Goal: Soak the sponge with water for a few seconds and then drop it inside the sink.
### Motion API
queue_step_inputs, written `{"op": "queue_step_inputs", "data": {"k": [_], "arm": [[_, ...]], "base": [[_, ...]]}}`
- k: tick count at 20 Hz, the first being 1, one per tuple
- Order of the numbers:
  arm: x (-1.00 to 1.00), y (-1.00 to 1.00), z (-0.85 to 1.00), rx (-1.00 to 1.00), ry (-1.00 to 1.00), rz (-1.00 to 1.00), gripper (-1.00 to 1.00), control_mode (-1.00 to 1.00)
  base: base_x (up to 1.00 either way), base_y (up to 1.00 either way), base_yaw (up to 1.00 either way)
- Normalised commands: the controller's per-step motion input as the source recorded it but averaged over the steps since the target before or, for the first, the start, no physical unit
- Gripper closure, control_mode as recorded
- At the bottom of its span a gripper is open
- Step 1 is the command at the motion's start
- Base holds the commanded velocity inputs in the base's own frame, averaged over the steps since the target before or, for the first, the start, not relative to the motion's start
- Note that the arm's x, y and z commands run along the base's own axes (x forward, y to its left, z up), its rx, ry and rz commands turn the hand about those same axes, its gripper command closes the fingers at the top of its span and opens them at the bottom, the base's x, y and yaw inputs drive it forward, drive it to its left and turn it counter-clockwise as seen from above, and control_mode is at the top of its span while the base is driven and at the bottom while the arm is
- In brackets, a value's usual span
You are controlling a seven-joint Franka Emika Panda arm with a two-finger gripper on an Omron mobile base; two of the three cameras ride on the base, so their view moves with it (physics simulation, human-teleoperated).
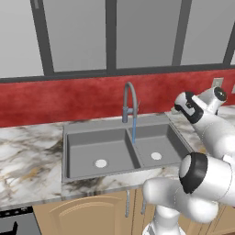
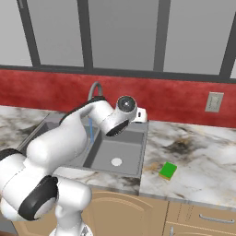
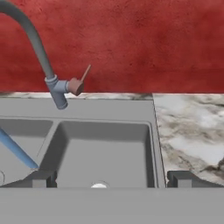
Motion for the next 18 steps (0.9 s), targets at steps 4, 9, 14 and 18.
{"op": "queue_step_inputs", "data": {"k": [4, 9, 14, 18], "arm": [[-0.51, -0.01, 0.43, 0.00, 0.14, -0.01, -1.00, -1.00], [-0.42, 0.00, 0.30, 0.00, 0.11, 0.00, -1.00, -1.00], [-0.21, 0.00, 0.07, 0.00, 0.06, 0.00, -1.00, -1.00], [-0.13, 0.00, 0.00, 0.00, 0.04, -0.02, -1.00, -1.00]], "base": [[0.00, 0.00, 0.00], [0.00, 0.00, 0.00], [0.00, 0.00, 0.00], [0.00, 0.00, 0.00]]}}
